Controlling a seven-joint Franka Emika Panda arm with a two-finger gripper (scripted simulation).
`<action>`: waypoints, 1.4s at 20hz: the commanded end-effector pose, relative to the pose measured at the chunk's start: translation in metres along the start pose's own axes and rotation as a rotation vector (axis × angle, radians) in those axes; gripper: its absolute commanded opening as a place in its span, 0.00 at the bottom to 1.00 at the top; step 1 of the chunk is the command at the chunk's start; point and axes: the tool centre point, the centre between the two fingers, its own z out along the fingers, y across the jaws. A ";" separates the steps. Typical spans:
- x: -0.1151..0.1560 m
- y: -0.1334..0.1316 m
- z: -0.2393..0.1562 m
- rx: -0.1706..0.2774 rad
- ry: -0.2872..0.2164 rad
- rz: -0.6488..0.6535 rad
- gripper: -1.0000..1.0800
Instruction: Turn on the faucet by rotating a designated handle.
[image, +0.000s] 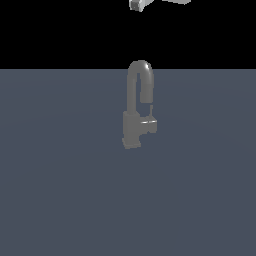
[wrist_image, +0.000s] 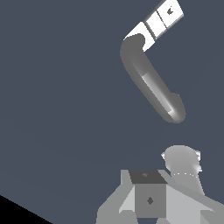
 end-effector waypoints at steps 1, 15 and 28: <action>0.015 0.001 0.001 0.029 -0.037 0.028 0.00; 0.099 0.011 0.015 0.197 -0.244 0.190 0.00; 0.174 0.031 0.046 0.361 -0.445 0.350 0.00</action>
